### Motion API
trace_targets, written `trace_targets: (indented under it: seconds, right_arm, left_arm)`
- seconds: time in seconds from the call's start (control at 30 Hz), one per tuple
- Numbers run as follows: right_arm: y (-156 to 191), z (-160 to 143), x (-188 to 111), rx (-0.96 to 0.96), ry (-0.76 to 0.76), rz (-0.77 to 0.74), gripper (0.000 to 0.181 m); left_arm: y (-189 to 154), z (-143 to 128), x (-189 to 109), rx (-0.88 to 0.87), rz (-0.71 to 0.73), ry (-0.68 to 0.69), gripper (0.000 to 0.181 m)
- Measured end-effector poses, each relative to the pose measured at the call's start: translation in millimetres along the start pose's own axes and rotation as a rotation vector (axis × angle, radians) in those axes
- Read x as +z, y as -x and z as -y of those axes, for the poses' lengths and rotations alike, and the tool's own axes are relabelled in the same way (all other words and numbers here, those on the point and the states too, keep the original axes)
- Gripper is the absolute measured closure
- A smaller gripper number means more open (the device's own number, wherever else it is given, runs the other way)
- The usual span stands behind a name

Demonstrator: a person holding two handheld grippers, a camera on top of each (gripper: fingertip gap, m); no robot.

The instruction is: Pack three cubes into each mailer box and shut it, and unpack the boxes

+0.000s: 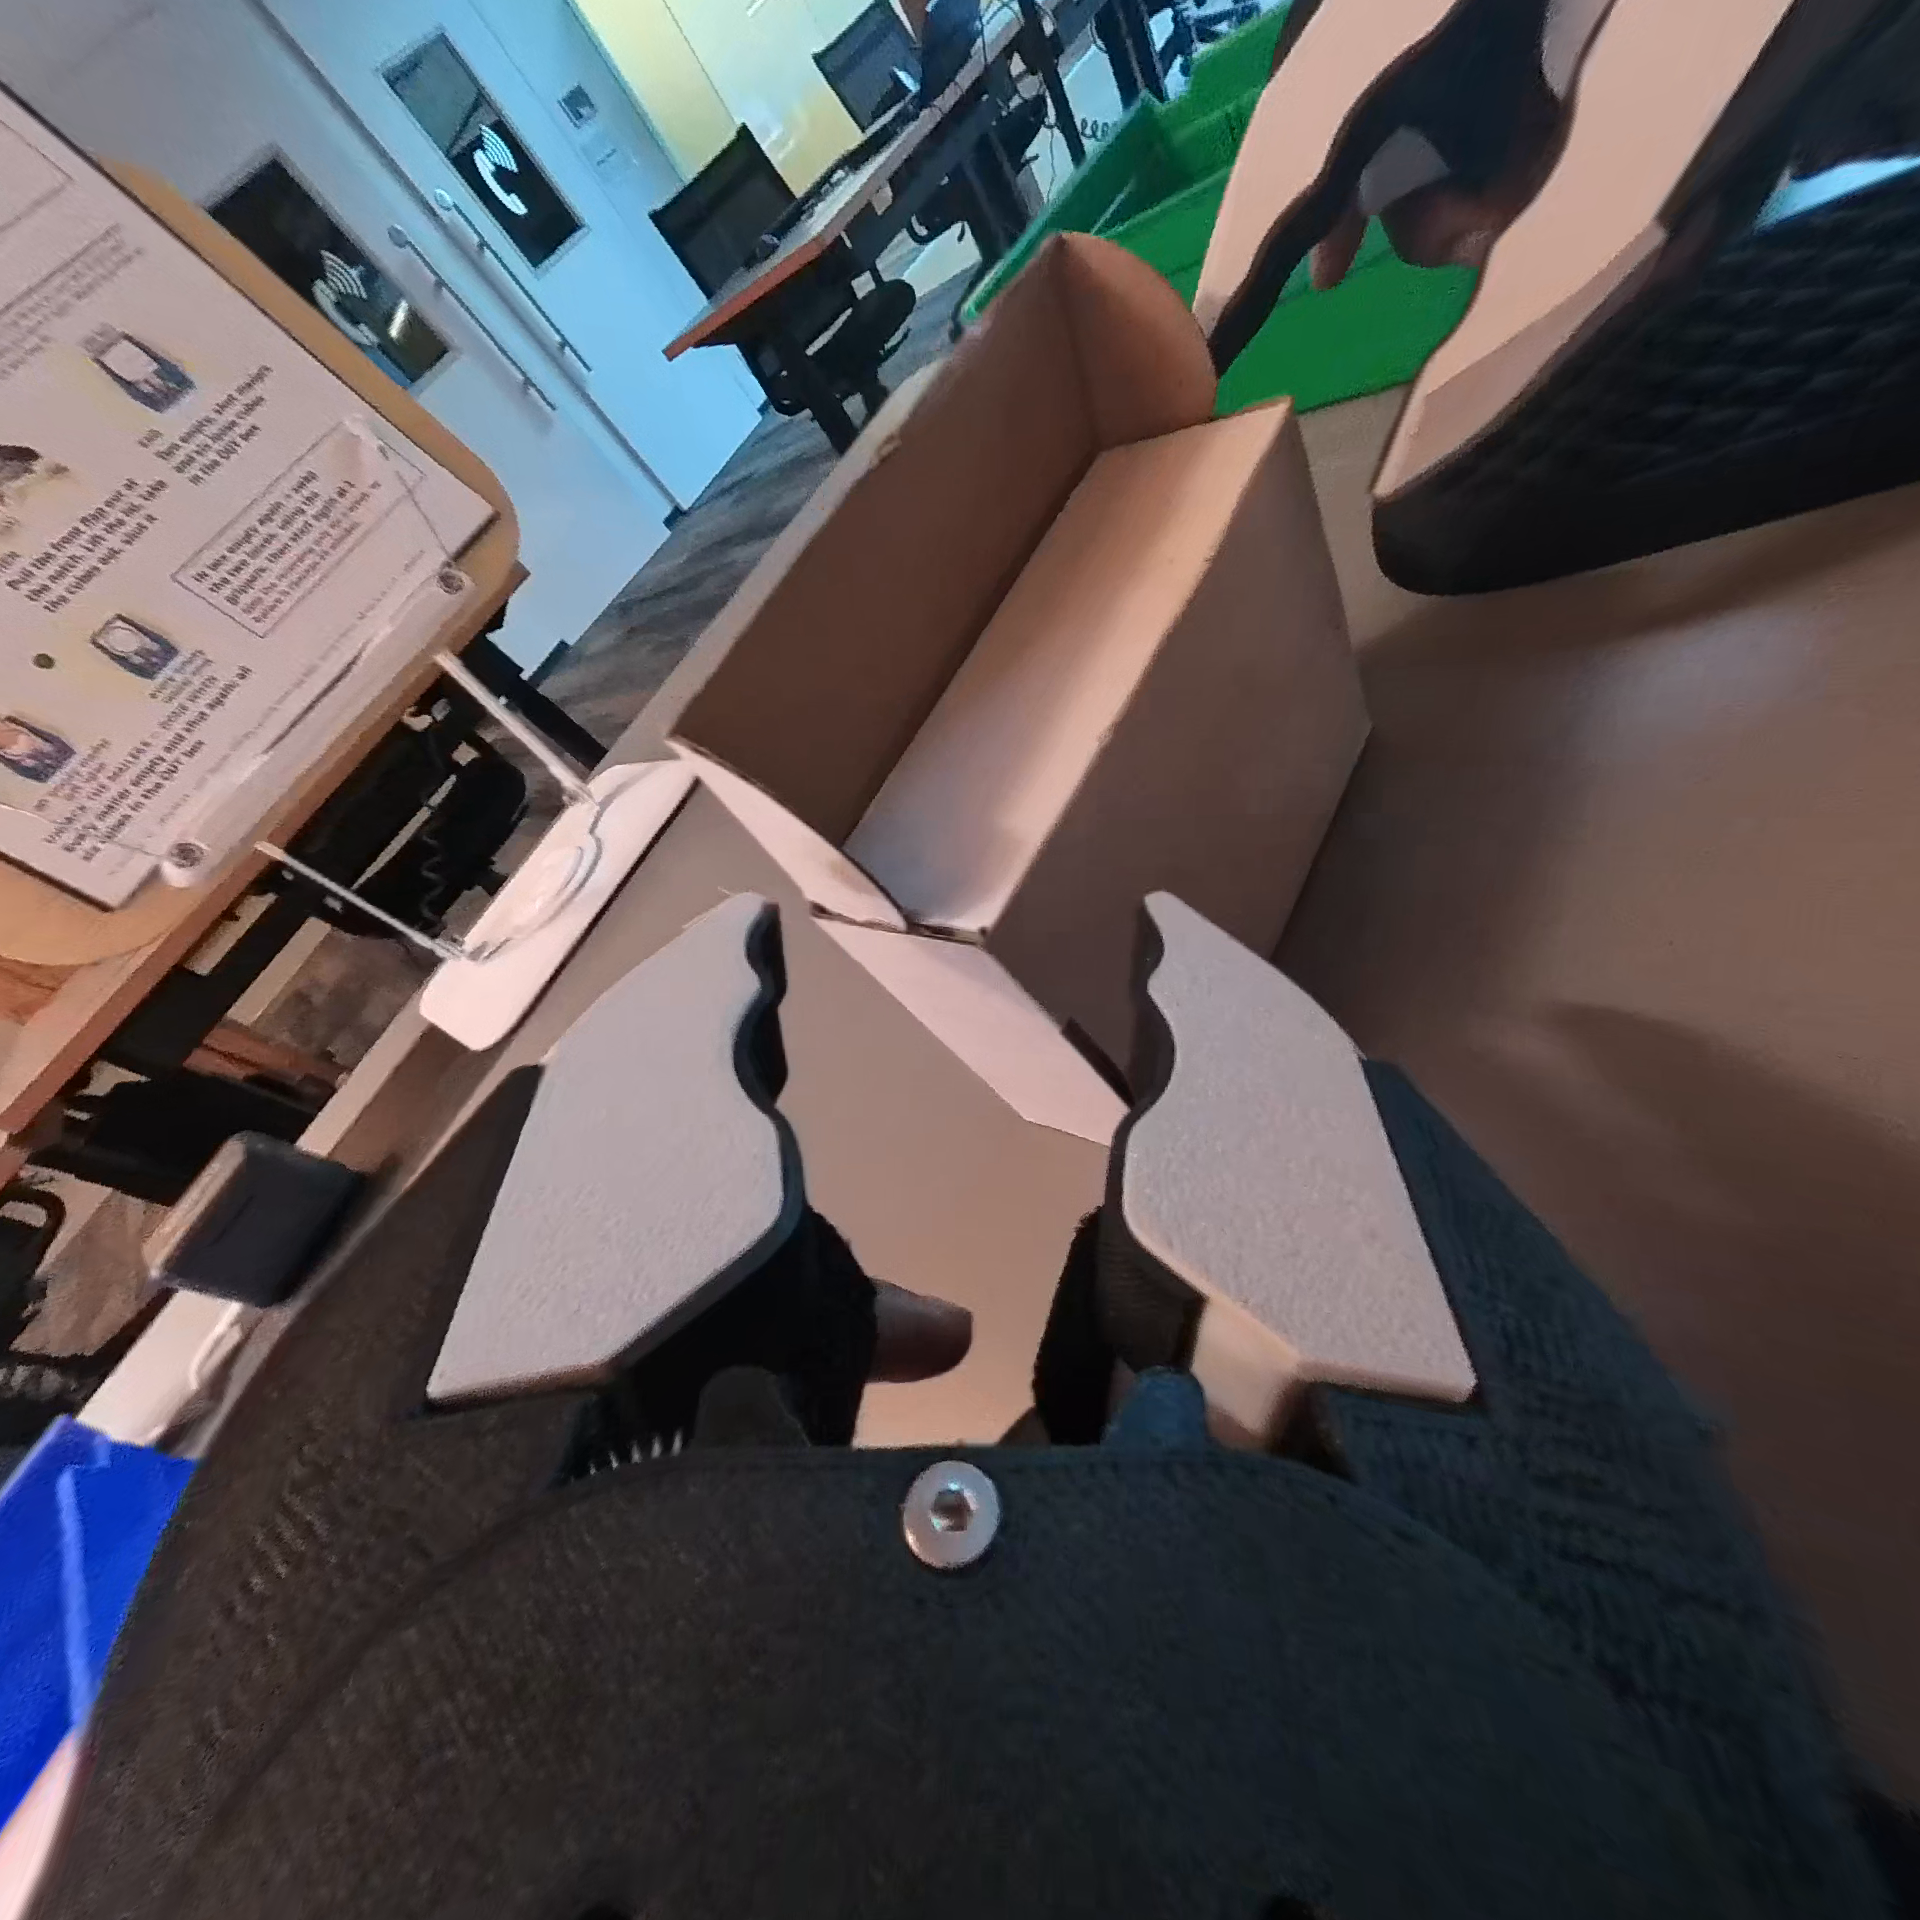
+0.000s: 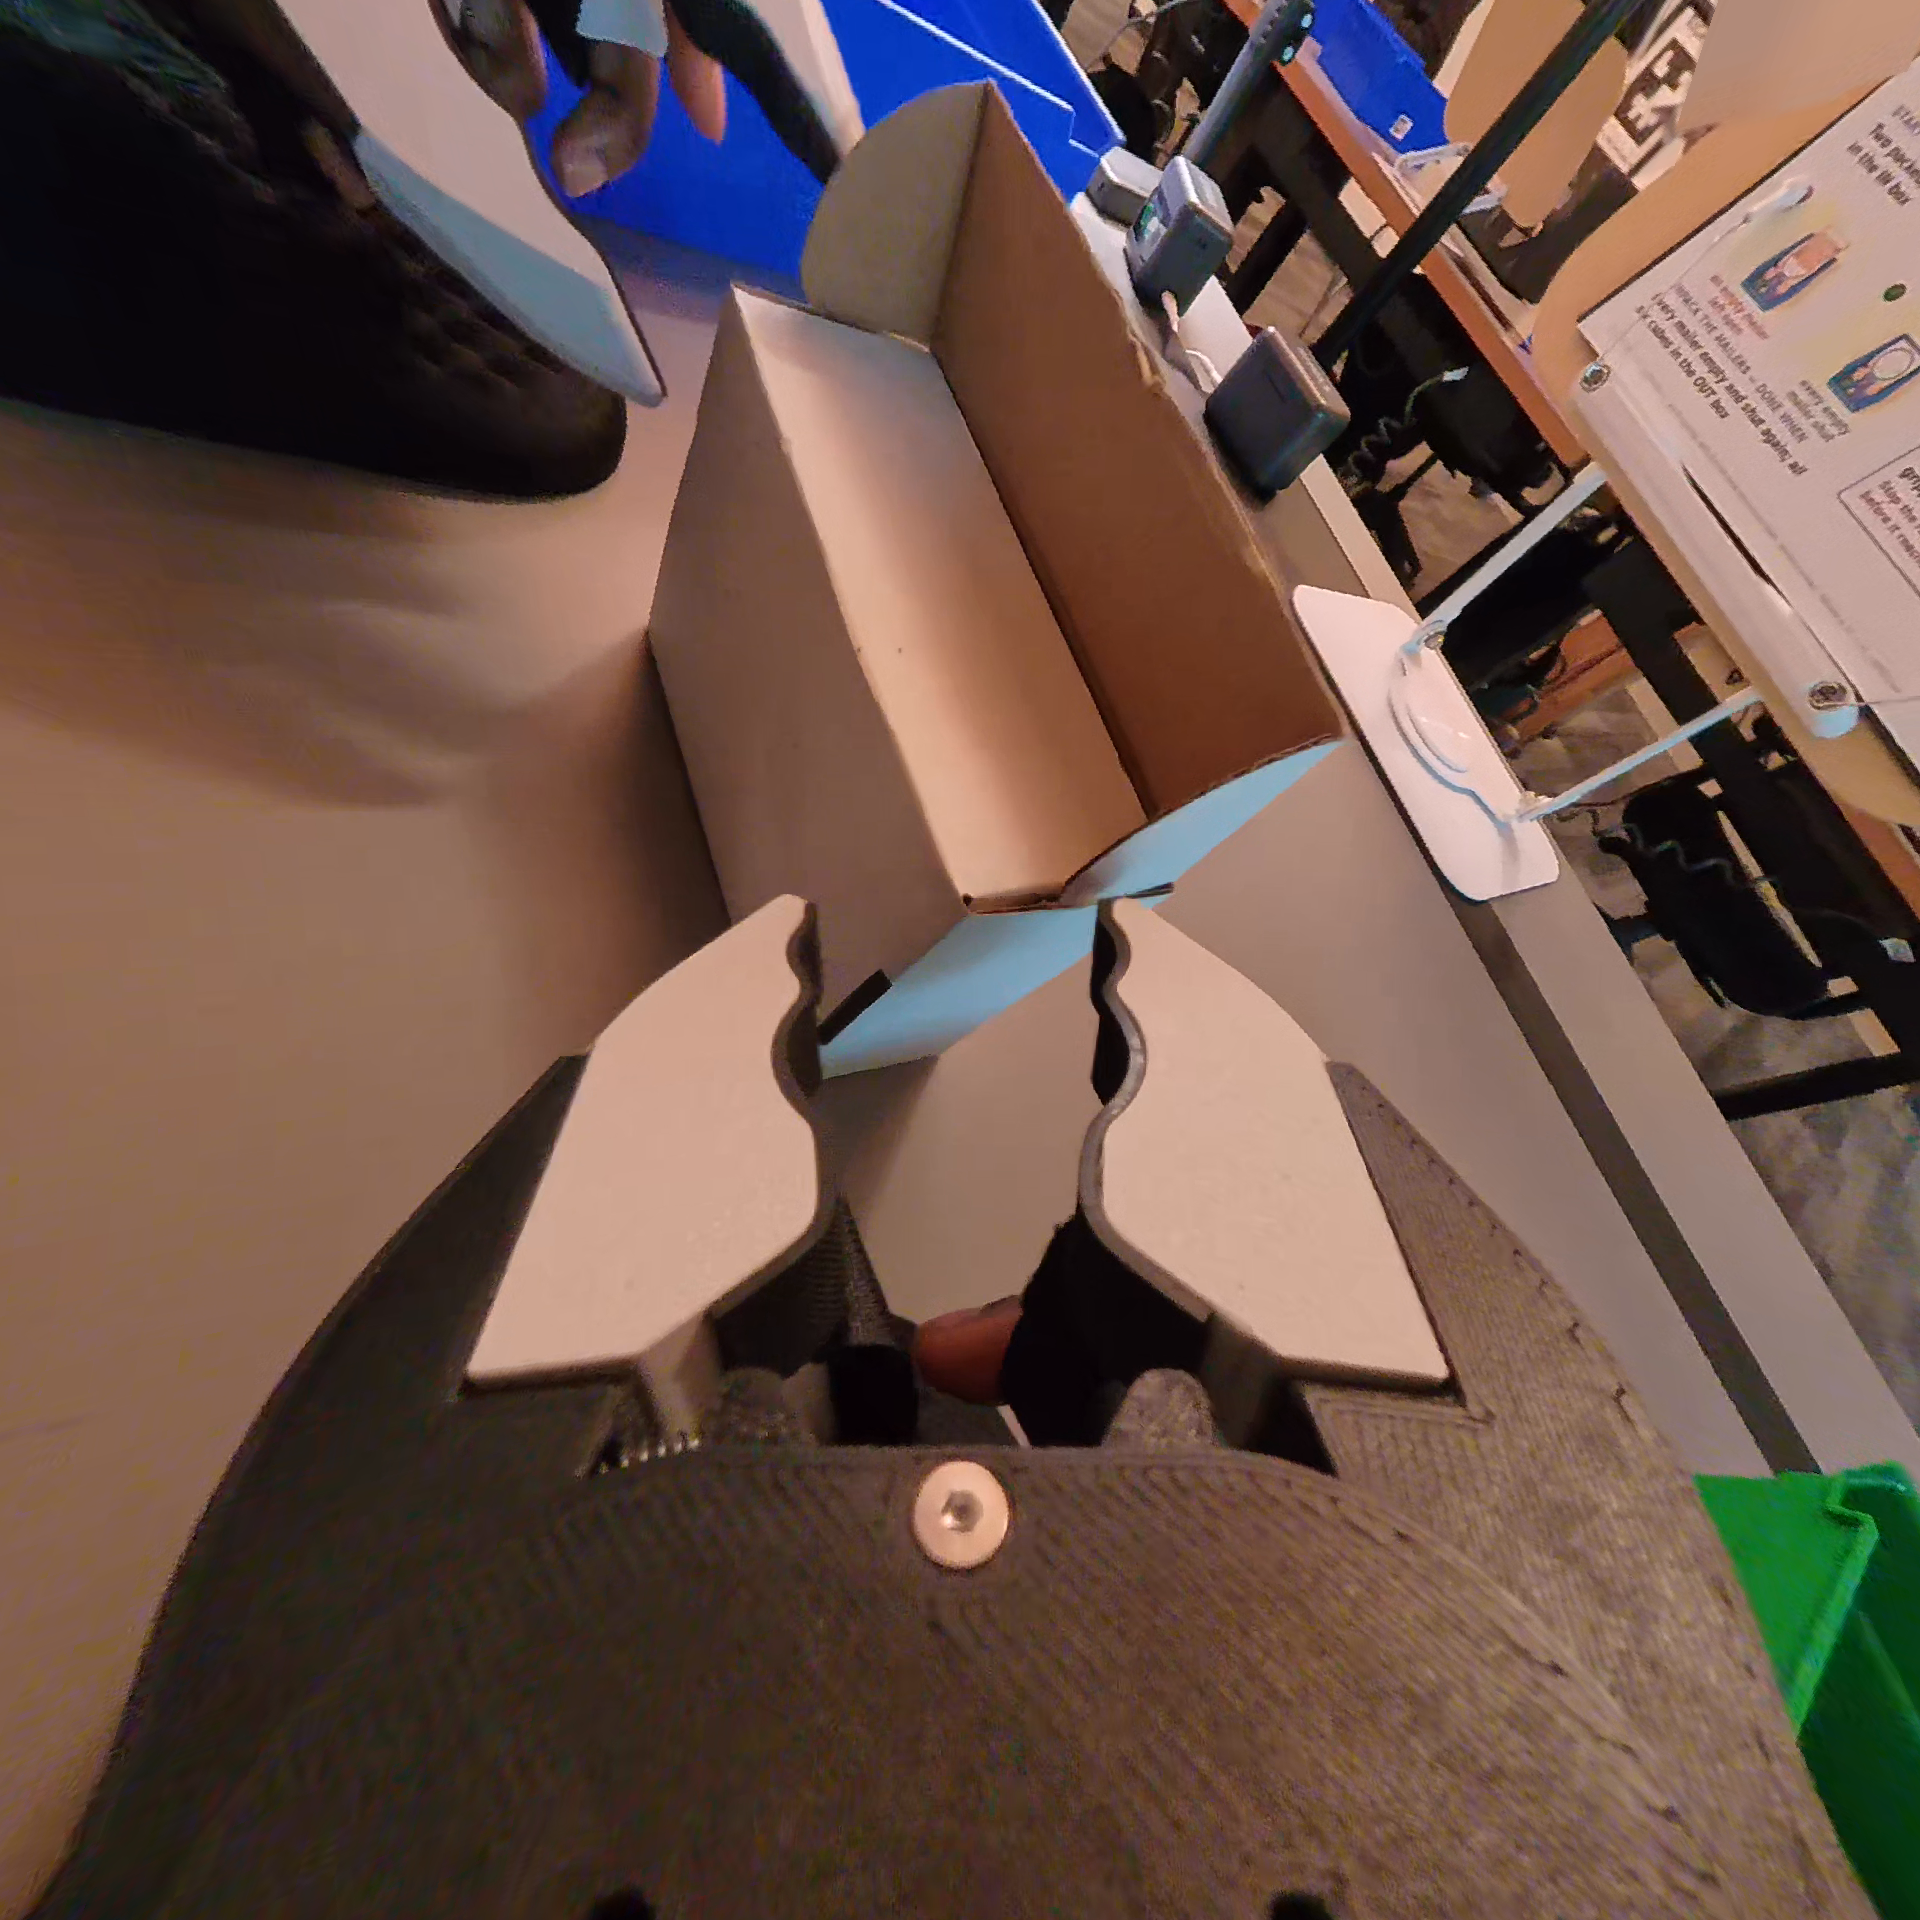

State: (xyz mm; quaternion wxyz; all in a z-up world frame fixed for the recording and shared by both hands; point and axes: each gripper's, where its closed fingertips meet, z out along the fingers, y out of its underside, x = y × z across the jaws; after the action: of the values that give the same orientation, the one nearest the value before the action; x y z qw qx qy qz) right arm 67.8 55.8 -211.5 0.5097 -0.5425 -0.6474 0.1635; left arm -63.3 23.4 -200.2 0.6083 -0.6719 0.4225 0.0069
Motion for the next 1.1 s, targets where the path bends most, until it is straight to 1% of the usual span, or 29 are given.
trace_targets:
  seconds: [0.03,0.1,0.17,0.23,0.33,0.4,0.47,0.5,0.57,0.7,0.73,0.77,0.8,1.0,1.1]
  right_arm:
    - [-1.8,-0.6,-1.5,-0.003,0.002,0.0,0.126]
    - [-9.5,0.2,-4.7,-0.005,0.002,-0.014,0.114]
    - [-17.2,6.4,-7.5,-0.001,-0.024,-0.022,0.103]
    - [-23.3,13.2,-7.9,-0.016,-0.046,-0.023,0.096]
    - [-26.4,20.5,-3.8,-0.061,-0.055,-0.004,0.091]
    - [-24.0,24.8,0.3,-0.103,-0.067,0.019,0.094]
    - [-22.0,25.0,3.9,-0.151,-0.062,0.021,0.102]
    - [-24.1,23.8,5.3,-0.172,-0.052,-0.002,0.104]
    - [-27.2,23.5,5.2,-0.211,-0.051,-0.041,0.113]
    - [-27.2,23.2,5.1,-0.219,-0.049,-0.06,0.115]
    - [-27.3,22.8,5.2,-0.22,-0.048,-0.064,0.117]
    - [-28.3,20.1,5.2,-0.234,-0.034,-0.074,0.129]
    - [-28.6,18.5,5.7,-0.255,-0.03,-0.085,0.131]
    - [-26.3,16.4,3.9,-0.259,-0.027,-0.081,0.138]
    - [-22.0,15.8,1.3,-0.233,-0.024,-0.032,0.131]
  left_arm:
    - [4.1,1.7,-0.1,0.005,0.009,-0.008,0.111]
    - [9.3,6.6,1.5,0.01,0.002,-0.031,0.097]
    - [12.5,13.0,4.7,0.028,-0.019,-0.067,0.09]
    - [14.9,14.8,9.7,0.059,-0.038,-0.073,0.086]
    - [14.5,13.5,18.4,0.108,-0.067,-0.074,0.086]
    - [11.0,11.0,23.3,0.143,-0.088,-0.072,0.093]
    - [9.8,10.5,26.1,0.161,-0.084,-0.084,0.097]
    - [9.5,10.6,25.9,0.164,-0.083,-0.092,0.098]
    - [9.5,10.0,24.7,0.154,-0.086,-0.1,0.104]
    - [8.8,9.0,23.7,0.153,-0.084,-0.104,0.108]
    - [9.1,8.0,23.6,0.154,-0.082,-0.097,0.114]
    - [9.2,5.3,23.5,0.161,-0.083,-0.082,0.121]
    - [8.4,5.0,22.8,0.172,-0.085,-0.087,0.123]
    - [5.5,4.0,20.6,0.162,-0.095,-0.091,0.129]
    - [5.1,4.6,18.3,0.141,-0.114,-0.089,0.129]
